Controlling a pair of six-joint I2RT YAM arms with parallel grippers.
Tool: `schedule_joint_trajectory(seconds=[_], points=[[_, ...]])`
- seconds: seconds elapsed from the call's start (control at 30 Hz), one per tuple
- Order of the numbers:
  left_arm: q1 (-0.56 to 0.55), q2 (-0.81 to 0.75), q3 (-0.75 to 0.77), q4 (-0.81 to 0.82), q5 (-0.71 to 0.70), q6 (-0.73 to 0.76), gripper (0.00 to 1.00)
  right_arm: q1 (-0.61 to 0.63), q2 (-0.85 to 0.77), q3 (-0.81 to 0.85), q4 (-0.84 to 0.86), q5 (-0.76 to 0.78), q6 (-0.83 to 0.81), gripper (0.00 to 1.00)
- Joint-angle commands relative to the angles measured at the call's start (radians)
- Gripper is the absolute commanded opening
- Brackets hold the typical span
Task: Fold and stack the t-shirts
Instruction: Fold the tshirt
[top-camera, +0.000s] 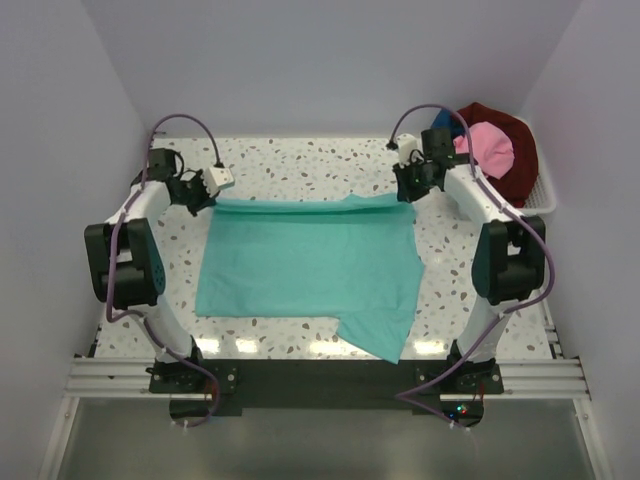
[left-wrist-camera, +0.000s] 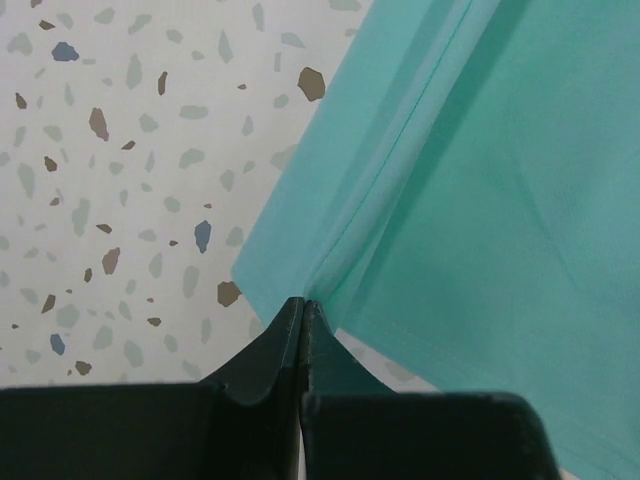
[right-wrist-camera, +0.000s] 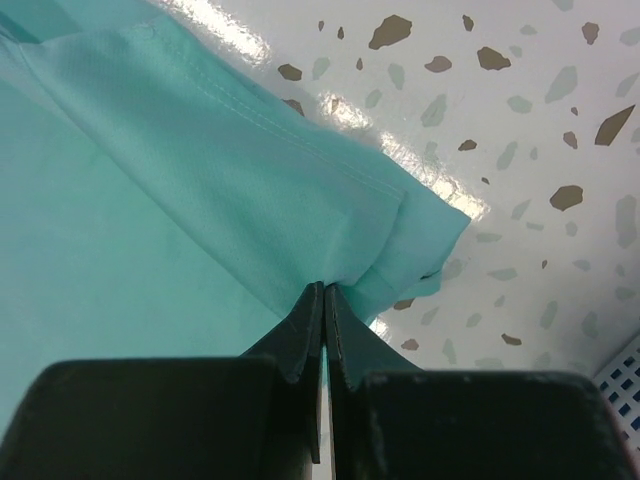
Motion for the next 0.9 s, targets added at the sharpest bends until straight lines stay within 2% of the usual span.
schedule_joint_trajectory(seconds=[0.0, 0.6, 0.87], points=[[0.014, -0.058, 0.031, -0.029, 0.007, 0.056, 0.00, -0.010, -0.086, -0.007, -0.037, -0.017, -0.027, 0.00], [0.008, 0.007, -0.050, -0.069, -0.068, 0.135, 0.00, -0.008, -0.043, -0.208, 0.014, -0.004, -0.030, 0.00], [-0.028, 0.010, -0.098, -0.035, -0.115, 0.136, 0.00, -0.004, 0.008, -0.197, 0.003, 0.008, -0.029, 0.00]])
